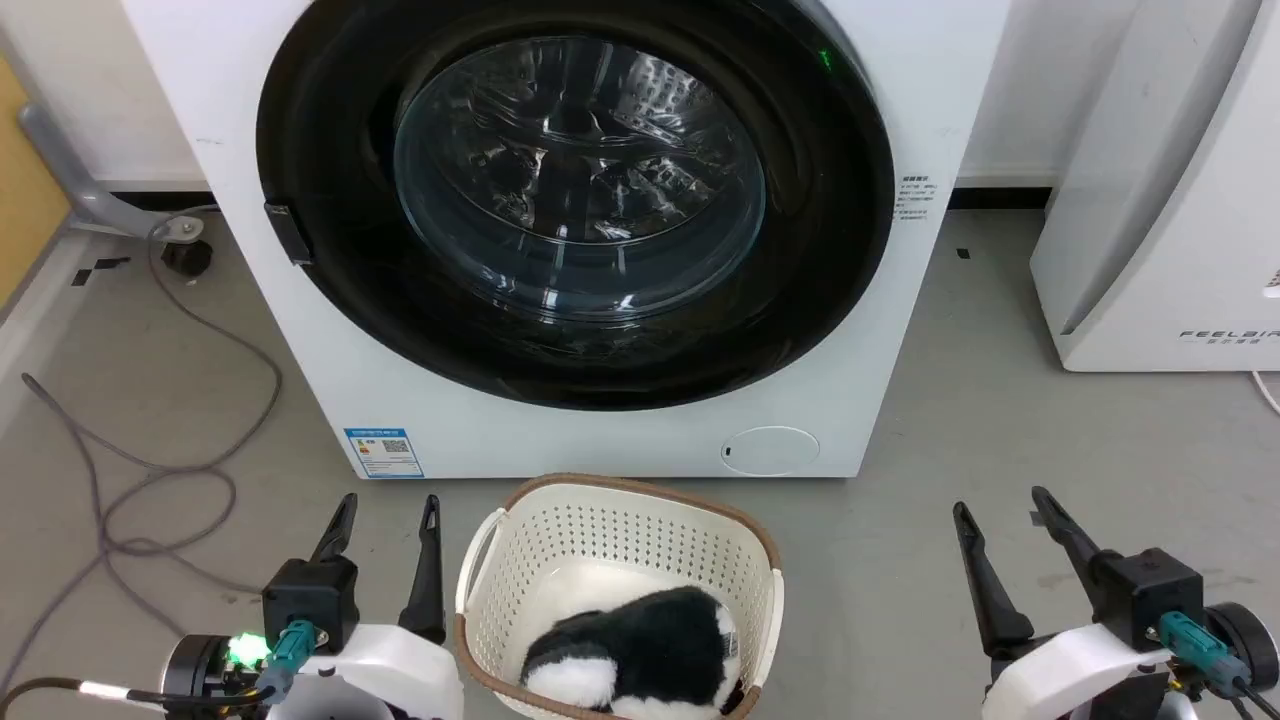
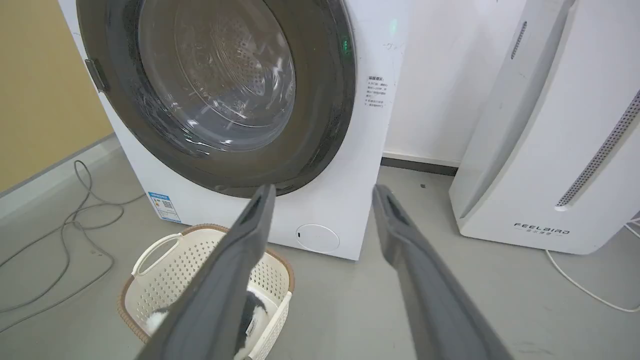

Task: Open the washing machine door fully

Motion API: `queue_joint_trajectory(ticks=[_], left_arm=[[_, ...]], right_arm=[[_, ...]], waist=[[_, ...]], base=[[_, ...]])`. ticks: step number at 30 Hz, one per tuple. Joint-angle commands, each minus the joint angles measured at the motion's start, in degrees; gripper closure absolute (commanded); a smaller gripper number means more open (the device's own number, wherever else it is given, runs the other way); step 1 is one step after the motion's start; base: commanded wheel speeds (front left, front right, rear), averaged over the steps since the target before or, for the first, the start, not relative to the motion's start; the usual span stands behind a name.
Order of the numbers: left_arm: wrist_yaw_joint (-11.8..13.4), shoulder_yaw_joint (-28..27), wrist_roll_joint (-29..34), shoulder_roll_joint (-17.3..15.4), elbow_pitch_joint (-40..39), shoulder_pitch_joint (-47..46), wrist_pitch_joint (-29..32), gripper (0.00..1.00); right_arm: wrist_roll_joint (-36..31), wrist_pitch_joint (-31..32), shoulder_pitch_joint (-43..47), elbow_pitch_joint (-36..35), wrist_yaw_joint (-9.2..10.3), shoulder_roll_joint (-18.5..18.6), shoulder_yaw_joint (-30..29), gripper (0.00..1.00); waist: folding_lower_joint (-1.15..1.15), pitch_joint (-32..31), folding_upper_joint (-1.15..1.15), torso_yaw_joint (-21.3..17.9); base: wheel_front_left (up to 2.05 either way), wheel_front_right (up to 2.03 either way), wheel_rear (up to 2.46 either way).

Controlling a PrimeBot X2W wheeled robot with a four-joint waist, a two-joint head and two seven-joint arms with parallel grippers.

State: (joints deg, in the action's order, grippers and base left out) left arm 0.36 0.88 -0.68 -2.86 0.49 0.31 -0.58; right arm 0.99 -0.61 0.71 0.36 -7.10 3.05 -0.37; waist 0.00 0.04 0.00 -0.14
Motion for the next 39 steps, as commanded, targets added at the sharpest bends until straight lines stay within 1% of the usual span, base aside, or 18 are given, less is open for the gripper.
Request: queue_joint_trajectory(ticks=[1, 2, 3, 10, 11, 15, 16, 17, 27, 35, 39], left_arm=[[0.2, 0.3, -0.5, 0.0, 0.3, -0.4, -0.7, 0.00], [0.3, 0.4, -0.6, 0.0, 0.4, -0.4, -0.8, 0.00], [0.3, 0.5, -0.7, 0.0, 0.4, -0.5, -0.9, 0.00], [0.6, 1.1, -1.4, 0.0, 0.6, -0.7, -1.7, 0.00], [0.7, 1.4, -1.8, 0.0, 0.7, -0.8, -2.1, 0.00], [0.9, 1.8, -2.3, 0.0, 0.9, -0.9, -2.6, 0.00], [0.9, 1.8, -2.3, 0.0, 0.9, -0.9, -2.6, 0.00], [1.0, 1.9, -2.4, 0.0, 0.9, -1.0, -2.7, 0.00], [1.5, 2.8, -3.6, 0.0, 1.0, -1.5, -3.9, 0.00], [2.1, 3.2, -4.3, 0.0, 1.0, -2.2, -4.8, 0.00], [2.4, 3.0, -4.3, 0.0, 1.1, -2.7, -5.3, 0.00]], right_arm=[[0.4, -0.6, 0.3, 0.2, -0.03, 0.0, -0.3, 0.00], [0.6, -0.7, 0.3, 0.2, -0.03, 0.0, -0.4, 0.27], [0.8, -0.8, 0.3, 0.3, -0.04, 0.0, -0.4, 1.00], [3.5, -1.7, 0.4, 0.7, -0.06, 0.0, -0.8, 1.00], [6.9, -2.0, 0.3, 1.1, -0.07, 0.0, -0.8, 1.00], [12.4, -2.5, 0.1, 1.4, -0.08, 0.0, -0.9, 1.00], [12.4, -2.5, 0.1, 1.4, -0.08, 0.0, -0.9, 1.00], [13.9, -2.7, 0.0, 1.5, -0.08, 0.0, -0.9, 1.00], [32.2, -3.9, -2.5, 2.7, -0.11, -0.1, -2.6, 1.00], [41.0, -4.8, -6.9, 5.8, -0.14, 0.0, -4.3, 1.00], [45.1, -5.3, -10.5, 8.4, -0.15, 0.7, -4.8, 1.00]], waist=[[0.00, 0.0, 0.00, 0.0], [0.00, 0.0, 0.00, -0.1], [0.00, 0.0, 0.00, -0.1], [0.00, 0.1, 0.00, -0.2], [0.00, 0.1, 0.00, -0.3], [0.00, 0.2, 0.00, -0.4], [0.00, 0.2, 0.00, -0.4], [0.00, 0.3, 0.00, -0.5], [0.00, 0.7, 0.00, -0.8], [0.00, 1.7, 0.00, -1.2], [0.00, 2.6, 0.00, -1.4]], base=[[0.00, 0.00, 0.00], [0.00, 0.00, 0.00], [0.00, 0.00, 0.00], [0.00, 0.00, 0.00], [0.00, 0.00, 0.00], [0.00, 0.00, 0.00], [0.00, 0.00, 0.00], [0.00, 0.00, 0.00], [0.00, 0.00, 0.00], [0.00, 0.00, 0.00], [0.00, 0.00, 0.00]])
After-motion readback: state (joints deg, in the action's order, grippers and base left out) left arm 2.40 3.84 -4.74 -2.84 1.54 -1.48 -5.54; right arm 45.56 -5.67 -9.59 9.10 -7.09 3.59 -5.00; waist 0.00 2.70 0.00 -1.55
